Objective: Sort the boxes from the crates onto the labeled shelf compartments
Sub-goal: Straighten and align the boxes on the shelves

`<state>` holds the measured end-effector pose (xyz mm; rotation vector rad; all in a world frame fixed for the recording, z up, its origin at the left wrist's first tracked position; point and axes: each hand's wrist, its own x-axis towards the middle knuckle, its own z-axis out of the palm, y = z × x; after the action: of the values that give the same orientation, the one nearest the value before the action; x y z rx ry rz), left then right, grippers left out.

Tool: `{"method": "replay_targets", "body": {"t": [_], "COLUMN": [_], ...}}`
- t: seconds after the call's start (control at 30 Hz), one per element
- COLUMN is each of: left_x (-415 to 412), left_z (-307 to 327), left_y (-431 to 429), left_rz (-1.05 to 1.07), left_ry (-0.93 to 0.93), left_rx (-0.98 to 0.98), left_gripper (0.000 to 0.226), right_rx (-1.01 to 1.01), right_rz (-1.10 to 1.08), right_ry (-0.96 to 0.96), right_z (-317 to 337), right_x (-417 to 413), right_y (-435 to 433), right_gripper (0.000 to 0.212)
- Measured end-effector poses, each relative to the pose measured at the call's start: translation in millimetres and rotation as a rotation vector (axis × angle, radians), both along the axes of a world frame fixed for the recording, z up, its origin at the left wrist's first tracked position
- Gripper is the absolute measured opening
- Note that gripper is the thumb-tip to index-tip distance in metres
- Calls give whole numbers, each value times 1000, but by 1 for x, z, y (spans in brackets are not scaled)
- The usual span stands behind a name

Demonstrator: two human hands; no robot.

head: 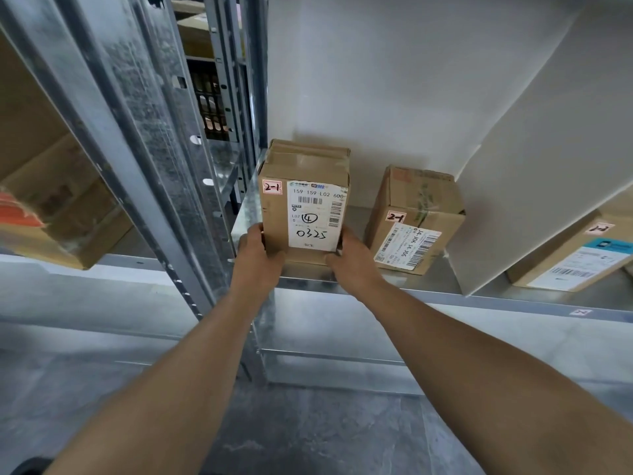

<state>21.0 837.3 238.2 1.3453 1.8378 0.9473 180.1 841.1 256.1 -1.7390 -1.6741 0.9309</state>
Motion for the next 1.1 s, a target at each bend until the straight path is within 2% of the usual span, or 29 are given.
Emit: {"method": "replay_targets", "body": {"t": [0.17, 0.37, 0.53, 0.7, 0.77, 0.93, 1.1], "left_x": [0, 3, 6, 39, 60, 107, 139], "left_z": [-1, 0, -2, -3, -8, -3, 9], "left_y": [-1, -7, -23, -72, -81, -68, -29], "left_rz": [-7, 8, 22, 166, 106, -133, -157], "left_ry": [113, 109, 32, 44, 23, 18, 46], "left_rx": [-29, -20, 4, 176, 224, 270, 83], "left_gripper": [47, 46, 62, 50, 45, 44, 64], "right_rx": [2, 17, 35, 85, 117, 127, 165], "right_rz": [3, 31, 96, 128, 90, -164, -252], "right_ry": [-17, -33, -91, -232, -240, -159, -105], "right_z": [-5, -8, -4, -7, -8, -1, 8], "right_x": [-1, 1, 15, 62, 85, 130, 140], "right_y": [2, -1, -19, -62, -74, -76, -51], "right_gripper": [47, 47, 41, 42, 40, 36, 56]}}
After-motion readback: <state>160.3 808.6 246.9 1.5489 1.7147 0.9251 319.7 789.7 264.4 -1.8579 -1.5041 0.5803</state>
